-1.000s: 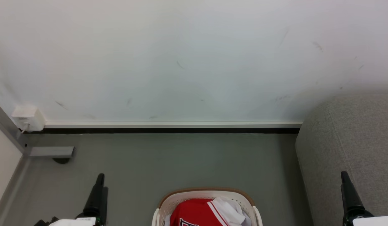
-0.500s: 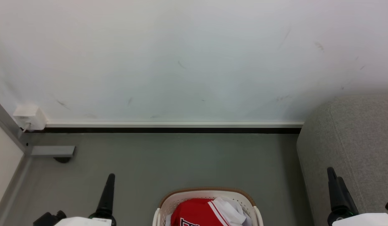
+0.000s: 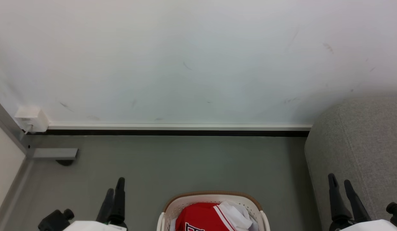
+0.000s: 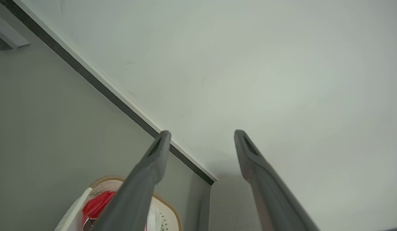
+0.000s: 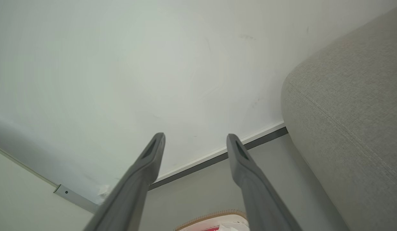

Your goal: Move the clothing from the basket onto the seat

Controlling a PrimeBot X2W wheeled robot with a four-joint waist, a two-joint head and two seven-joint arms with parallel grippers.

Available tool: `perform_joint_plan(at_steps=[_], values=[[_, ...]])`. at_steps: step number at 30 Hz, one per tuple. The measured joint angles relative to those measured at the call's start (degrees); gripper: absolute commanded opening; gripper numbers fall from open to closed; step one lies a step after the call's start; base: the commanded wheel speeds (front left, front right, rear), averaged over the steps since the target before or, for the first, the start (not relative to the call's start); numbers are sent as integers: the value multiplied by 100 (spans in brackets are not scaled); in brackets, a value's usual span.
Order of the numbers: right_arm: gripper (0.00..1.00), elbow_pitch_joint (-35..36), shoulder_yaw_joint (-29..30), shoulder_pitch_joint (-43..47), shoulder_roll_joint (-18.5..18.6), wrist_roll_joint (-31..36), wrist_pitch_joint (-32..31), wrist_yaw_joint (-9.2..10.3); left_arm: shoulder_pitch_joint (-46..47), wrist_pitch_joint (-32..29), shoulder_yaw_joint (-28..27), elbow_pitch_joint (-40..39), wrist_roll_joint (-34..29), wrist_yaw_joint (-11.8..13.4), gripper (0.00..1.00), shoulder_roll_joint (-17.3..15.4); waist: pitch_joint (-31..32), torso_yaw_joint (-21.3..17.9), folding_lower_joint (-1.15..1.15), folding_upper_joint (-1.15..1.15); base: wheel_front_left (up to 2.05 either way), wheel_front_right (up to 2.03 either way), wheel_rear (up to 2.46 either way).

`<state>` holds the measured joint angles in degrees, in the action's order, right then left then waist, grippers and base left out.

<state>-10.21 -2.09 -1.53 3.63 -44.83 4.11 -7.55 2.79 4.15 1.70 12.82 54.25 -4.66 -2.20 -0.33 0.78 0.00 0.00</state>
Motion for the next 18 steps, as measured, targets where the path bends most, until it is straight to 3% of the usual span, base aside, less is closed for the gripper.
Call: perform_joint_plan(at_steps=[18], values=[[100, 16, -125, 62, 3, 1369, 302, 0, -44, 309, 193, -65, -1782, 74, 100, -10, -30, 9, 0, 0, 0, 0, 0]])
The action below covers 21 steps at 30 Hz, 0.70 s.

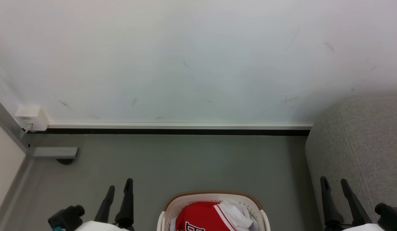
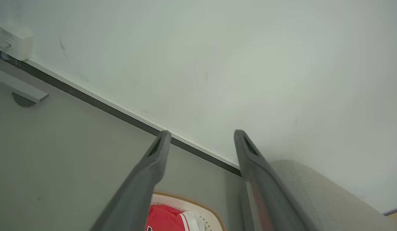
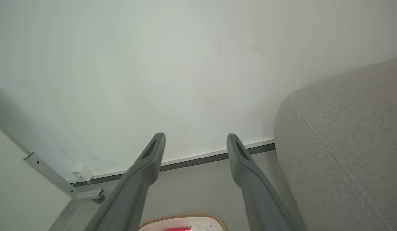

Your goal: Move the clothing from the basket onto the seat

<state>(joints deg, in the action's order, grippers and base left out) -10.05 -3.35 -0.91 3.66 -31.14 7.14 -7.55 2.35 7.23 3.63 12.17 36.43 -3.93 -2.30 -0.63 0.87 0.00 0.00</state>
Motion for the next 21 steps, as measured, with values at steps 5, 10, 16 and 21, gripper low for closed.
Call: perform_joint_plan(at_steps=[5, 10, 16, 21], values=[[100, 13, 3, 21, -5, 303, 82, 0, 1, 82, 13, -24, -405, 2, 100, -3, -7, 9, 0, 0, 0, 0, 0], [100, 21, 20, 107, -15, 568, 154, 0, -4, 144, 35, -38, -777, 34, 100, -9, -7, 19, 0, 0, 0, 0, 0], [100, 42, 51, 114, -29, 945, 238, 0, -30, 209, 42, -76, -1152, 54, 100, -11, -12, 25, 0, 0, 0, 0, 0], [100, 47, 124, 129, -40, 1172, 304, 0, -40, 298, 32, -88, -1446, 56, 100, -14, -28, 28, 0, 0, 0, 0, 0]])
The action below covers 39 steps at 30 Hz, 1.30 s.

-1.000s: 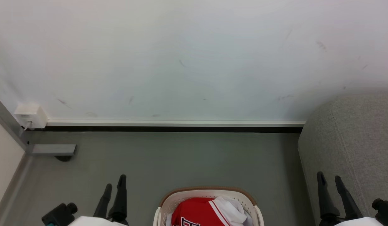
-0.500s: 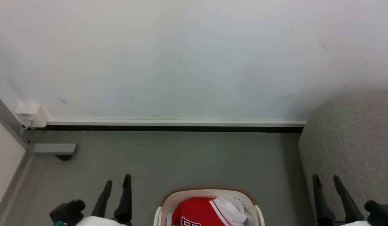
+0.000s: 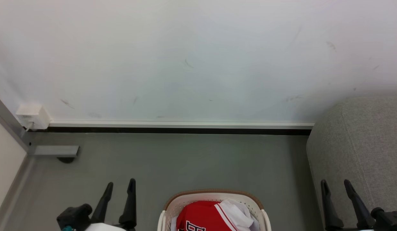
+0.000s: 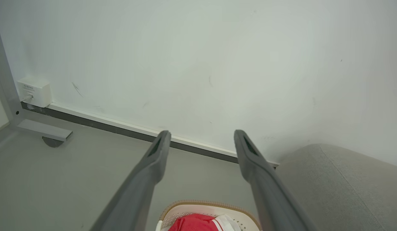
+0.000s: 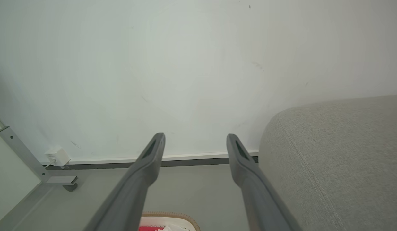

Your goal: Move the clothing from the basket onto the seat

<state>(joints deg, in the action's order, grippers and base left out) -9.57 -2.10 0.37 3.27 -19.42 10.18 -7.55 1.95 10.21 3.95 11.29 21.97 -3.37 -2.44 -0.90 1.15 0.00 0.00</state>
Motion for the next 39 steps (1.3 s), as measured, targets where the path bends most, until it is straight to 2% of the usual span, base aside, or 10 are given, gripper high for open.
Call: perform_joint_plan(at_steps=[17, 39], values=[[100, -133, 344, 84, -26, 598, 231, 0, -64, 221, -77, 102, -817, 42, 100, -13, -40, 28, 0, 0, 0, 0, 0], [100, -153, 358, 120, -37, 1393, 454, 0, -118, 456, 15, 127, -1748, 91, 100, -21, -89, -19, 0, 0, 0, 0, 0]])
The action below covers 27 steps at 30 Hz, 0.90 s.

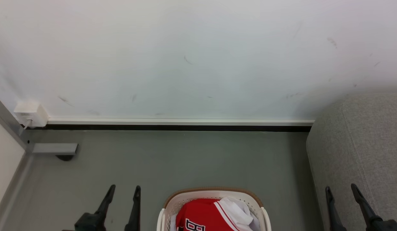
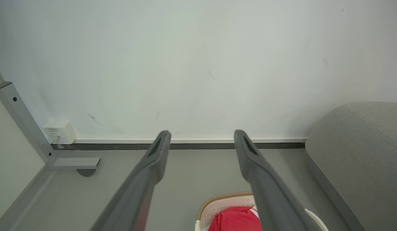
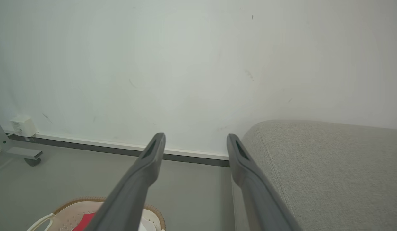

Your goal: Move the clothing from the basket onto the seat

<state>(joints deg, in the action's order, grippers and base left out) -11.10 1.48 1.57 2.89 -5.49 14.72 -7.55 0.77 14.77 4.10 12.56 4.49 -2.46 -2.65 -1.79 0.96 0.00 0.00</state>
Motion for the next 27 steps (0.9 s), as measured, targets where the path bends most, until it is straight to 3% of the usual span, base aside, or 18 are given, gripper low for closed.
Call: perform_joint_plan(at_steps=[19, 27], values=[[100, 37, -69, -174, -4, -271, 43, 0, 192, 36, 116, 16, -159, -105, 100, -7, -241, -337, 0, 0, 0, 0, 0], [100, 181, -253, -485, -5, -445, 44, 0, 881, 35, 887, 1327, -520, -357, 100, -27, -644, -698, 0, 0, 0, 0, 0]])
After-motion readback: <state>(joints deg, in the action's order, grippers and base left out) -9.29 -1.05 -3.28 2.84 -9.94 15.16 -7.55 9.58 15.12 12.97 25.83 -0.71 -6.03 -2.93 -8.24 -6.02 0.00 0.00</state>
